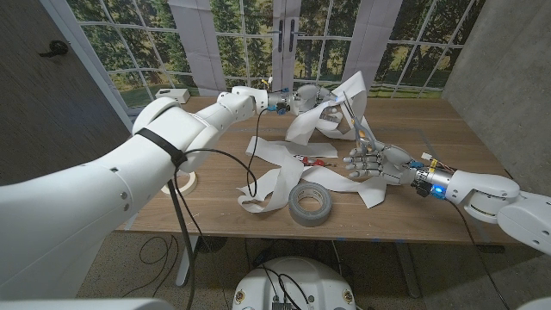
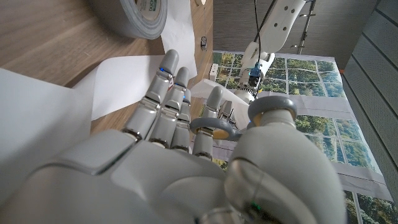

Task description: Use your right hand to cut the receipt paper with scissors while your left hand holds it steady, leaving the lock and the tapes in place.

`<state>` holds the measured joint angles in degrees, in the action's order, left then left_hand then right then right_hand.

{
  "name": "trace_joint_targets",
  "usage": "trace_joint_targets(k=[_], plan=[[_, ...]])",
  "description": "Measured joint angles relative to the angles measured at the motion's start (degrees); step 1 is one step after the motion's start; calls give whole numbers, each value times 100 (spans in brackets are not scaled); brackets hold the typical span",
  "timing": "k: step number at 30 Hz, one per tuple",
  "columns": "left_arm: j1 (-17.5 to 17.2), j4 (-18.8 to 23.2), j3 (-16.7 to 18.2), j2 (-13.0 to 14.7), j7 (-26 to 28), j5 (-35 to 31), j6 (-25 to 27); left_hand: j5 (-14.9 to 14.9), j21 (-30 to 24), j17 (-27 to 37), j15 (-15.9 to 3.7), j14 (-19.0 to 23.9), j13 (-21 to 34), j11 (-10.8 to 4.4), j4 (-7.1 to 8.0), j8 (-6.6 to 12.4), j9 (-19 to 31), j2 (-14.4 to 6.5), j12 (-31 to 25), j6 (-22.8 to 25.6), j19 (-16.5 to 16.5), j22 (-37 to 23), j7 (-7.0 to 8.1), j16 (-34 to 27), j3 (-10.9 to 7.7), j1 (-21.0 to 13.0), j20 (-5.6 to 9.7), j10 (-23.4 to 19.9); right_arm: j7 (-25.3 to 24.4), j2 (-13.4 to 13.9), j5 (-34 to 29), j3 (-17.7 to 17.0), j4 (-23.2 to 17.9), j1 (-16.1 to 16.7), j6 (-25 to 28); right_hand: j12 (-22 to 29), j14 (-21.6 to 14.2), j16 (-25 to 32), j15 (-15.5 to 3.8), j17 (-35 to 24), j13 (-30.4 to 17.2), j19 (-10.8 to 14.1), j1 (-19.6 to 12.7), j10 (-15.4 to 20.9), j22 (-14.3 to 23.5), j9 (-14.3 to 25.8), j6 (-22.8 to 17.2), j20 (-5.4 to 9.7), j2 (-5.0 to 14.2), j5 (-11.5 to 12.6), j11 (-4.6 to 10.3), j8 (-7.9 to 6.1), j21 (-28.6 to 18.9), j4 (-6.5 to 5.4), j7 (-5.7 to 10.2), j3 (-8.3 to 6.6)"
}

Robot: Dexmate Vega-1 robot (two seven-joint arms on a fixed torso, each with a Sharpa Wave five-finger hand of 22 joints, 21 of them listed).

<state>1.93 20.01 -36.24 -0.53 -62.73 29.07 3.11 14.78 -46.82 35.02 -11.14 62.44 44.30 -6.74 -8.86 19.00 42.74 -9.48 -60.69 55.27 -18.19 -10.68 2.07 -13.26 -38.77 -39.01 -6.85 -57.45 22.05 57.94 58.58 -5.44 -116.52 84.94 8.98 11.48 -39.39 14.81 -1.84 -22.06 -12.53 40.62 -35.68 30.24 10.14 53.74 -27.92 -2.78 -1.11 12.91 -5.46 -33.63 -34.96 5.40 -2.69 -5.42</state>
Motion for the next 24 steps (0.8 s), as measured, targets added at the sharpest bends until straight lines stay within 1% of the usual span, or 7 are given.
trace_joint_targets(k=[1, 5, 15, 24], plan=[[2, 0, -10, -1, 0, -3, -1, 0, 0, 12, 0, 0, 0, 0, 0, 0, 0, -7, 0, 0, 0, 0, 0, 0, 0, -7, 0, 0, -1, 2, -2, -5, 1, 0, 4, 0, 0, 0, 0, 0, 0, 0, 0, 0, 0, 0, 0, 0, 0, 0, 0, 18, 0, 0, 0, 0], [12, 0, -45, -5, 0, -23, -9, 0, 0, 8, 0, 0, 0, -32, 0, 0, 1, -15, 0, 0, 0, 0, 0, 0, 0, -16, 0, 32, -2, 7, -12, -28, 5, -6, 24, 0, 0, 0, -1, 28, 0, 0, 0, -8, 0, 0, 0, 0, 0, 0, -8, 18, 22, 0, 0, 0], [16, 2, -122, -14, 19, -65, -25, -39, 0, 17, 0, 0, -27, -32, -17, 0, 5, -20, -34, 0, 0, 0, 0, 40, -17, -21, 0, 32, 20, 17, -18, -37, 33, -49, 82, 0, 0, 0, 0, 28, 0, 0, 0, -8, 14, 28, 0, 0, 0, 0, -9, 18, 22, 0, 0, 0], [43, 5, -193, -31, 20, -110, -43, -40, 0, 16, 0, 0, -53, -32, -17, 0, 25, -20, -56, 0, 0, 0, 0, 40, -17, -21, 0, 32, 51, 47, -19, 35, 63, -107, 138, 0, -1, 0, 0, 27, 0, 0, 0, -9, 14, 27, 0, 0, 0, 0, -9, 18, 43, 0, 0, 0]])
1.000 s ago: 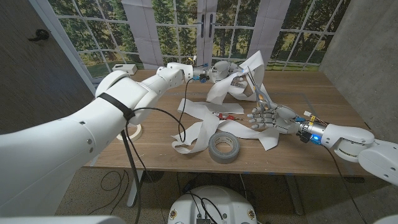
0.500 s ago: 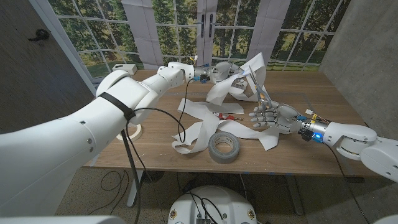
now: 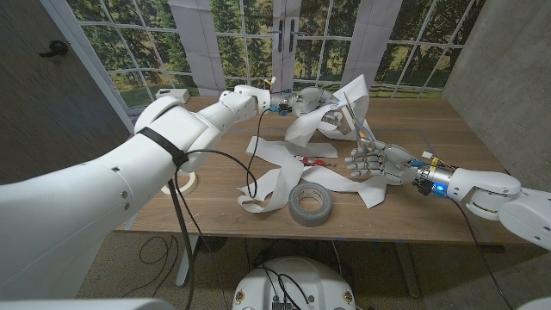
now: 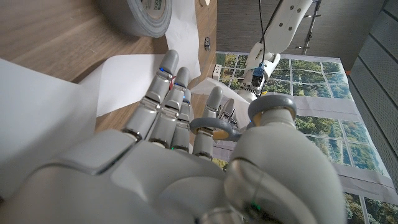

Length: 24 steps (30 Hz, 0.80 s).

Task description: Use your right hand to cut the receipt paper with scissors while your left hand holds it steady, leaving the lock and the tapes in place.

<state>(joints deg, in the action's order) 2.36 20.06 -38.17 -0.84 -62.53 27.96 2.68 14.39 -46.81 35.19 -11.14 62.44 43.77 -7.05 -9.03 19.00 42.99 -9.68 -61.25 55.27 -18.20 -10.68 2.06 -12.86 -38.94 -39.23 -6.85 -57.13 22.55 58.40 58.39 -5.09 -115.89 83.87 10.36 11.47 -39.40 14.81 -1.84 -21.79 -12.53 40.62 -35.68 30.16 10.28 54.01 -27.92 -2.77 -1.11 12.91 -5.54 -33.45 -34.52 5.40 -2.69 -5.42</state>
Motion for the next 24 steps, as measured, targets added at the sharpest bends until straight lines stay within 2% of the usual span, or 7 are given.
trace_joint_targets(k=[4, 24], plan=[[13, 2, -36, -6, 2, -22, -2, -27, 0, 0, 0, 0, -7, 0, 0, 0, 0, 0, 0, 0, 0, 0, 0, 0, 0, 0, 0, 0, 1, 9, 0, 21, 10, -6, 9, 0, 0, 0, 0, 0, 0, 0, 0, 0, 0, 0, 0, 0, 0, 0, 0, 44, 0, 0, 0, 0], [-6, 134, -183, -27, -17, -89, 56, -27, 0, -1, 0, 0, -26, -29, 0, 0, 2, 1, -42, 0, 0, 0, 0, 0, 0, 1, 0, 31, -12, 18, -3, -37, 36, 24, 21, 0, -1, 0, 1, -1, 0, -20, 0, 21, -1, 0, 0, -20, 0, 0, -23, 44, 43, 0, 0, 0]])
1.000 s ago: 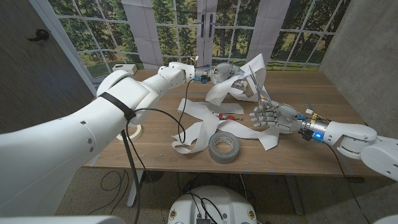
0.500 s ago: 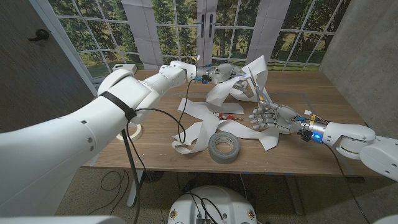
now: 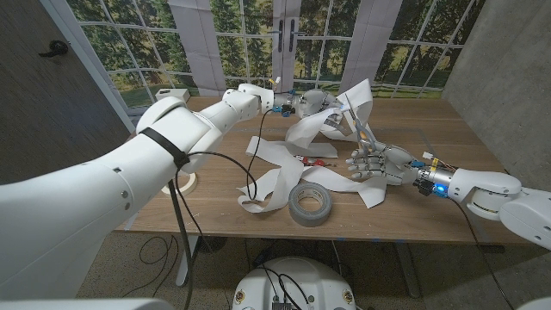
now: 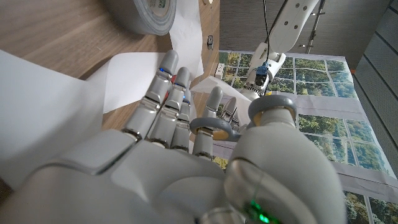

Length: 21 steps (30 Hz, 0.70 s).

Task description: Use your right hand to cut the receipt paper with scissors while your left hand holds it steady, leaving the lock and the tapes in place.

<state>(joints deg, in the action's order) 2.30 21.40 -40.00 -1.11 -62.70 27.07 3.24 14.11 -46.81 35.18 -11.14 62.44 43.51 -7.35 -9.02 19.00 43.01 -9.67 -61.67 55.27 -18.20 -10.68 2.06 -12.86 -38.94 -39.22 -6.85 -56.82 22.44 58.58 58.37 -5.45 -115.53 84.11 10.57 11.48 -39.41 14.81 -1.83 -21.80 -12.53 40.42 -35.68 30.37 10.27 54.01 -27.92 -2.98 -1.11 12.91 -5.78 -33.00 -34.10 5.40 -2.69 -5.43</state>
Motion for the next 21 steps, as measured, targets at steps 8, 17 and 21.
trace_joint_targets(k=[8, 17, 21], plan=[[3, -65, -32, -30, -70, -9, -17, 0, 0, 9, 0, 0, 0, 29, 0, 0, 3, 0, -42, 0, 0, 0, 0, 0, 0, 0, 0, 30, 36, -29, 4, -20, 5, 15, -38, 0, 0, 0, 0, 0, 0, 0, -31, -9, -1, 0, 0, 0, 31, 0, -9, 0, 0, 0, 0, 0], [26, -104, -57, -45, -162, -14, -58, -36, 0, 12, 0, 0, -27, 29, 0, 0, 5, 0, -42, 0, 0, 0, 0, 0, 0, 0, 0, 30, 43, -48, 2, -72, -23, 80, -64, 0, 2, 0, -2, 0, 0, 0, -62, -10, -1, 0, 0, 0, 62, 0, -9, 43, 23, 0, 0, 0], [31, -111, -64, -48, -211, -16, -71, -35, 0, 12, 0, 0, -27, 29, 0, 0, 5, 0, -64, 0, 0, 0, 0, 0, 0, 0, 0, 30, 43, -51, -3, -90, -46, 103, -64, 0, 18, 0, -18, 0, 0, 1, -121, -19, -1, 0, 1, 0, 121, 0, -18, 44, 23, 35, -1, -35]])
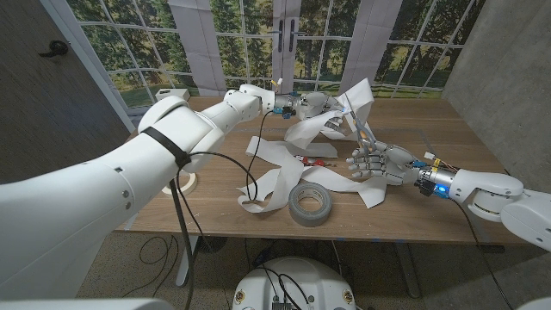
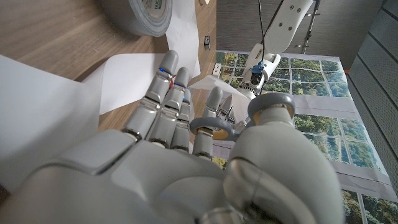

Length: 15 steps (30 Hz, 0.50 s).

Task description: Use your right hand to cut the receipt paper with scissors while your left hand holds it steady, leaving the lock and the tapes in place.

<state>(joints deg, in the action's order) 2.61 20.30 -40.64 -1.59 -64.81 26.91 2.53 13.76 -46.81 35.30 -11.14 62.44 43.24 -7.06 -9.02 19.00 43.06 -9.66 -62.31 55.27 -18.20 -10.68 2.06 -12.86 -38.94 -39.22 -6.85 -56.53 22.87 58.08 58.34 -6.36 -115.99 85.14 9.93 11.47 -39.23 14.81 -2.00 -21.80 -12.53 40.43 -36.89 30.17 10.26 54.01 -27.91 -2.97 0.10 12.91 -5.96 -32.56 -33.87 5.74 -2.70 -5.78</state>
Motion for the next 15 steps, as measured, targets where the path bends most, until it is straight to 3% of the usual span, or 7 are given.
trace_joint_targets(k=[8, 15], plan=[[3, -5, -4, 0, -107, 0, -19, 0, 0, 0, 0, 0, -27, 0, 0, 0, 0, 0, -17, 0, 0, 0, 0, 0, 0, 0, 0, 0, -5, -9, -15, -42, -49, 54, 2, 0, 4, 27, -4, -13, 0, 0, -146, -2, 0, 20, 10, 0, 143, 0, 0, 0, 41, 95, -10, -95], [3, -7, 7, 16, -188, 7, -41, -31, 0, 5, 0, 0, -42, -29, 0, 0, 1, 0, -27, 0, 0, 0, 0, 44, 0, 0, 0, 30, -11, -12, -25, -73, -88, 85, 30, 0, 26, 71, -25, -67, 0, -52, -659, -41, 0, 37, 10, 52, 369, -25, 45, 45, 88, 300, -10, -301]])
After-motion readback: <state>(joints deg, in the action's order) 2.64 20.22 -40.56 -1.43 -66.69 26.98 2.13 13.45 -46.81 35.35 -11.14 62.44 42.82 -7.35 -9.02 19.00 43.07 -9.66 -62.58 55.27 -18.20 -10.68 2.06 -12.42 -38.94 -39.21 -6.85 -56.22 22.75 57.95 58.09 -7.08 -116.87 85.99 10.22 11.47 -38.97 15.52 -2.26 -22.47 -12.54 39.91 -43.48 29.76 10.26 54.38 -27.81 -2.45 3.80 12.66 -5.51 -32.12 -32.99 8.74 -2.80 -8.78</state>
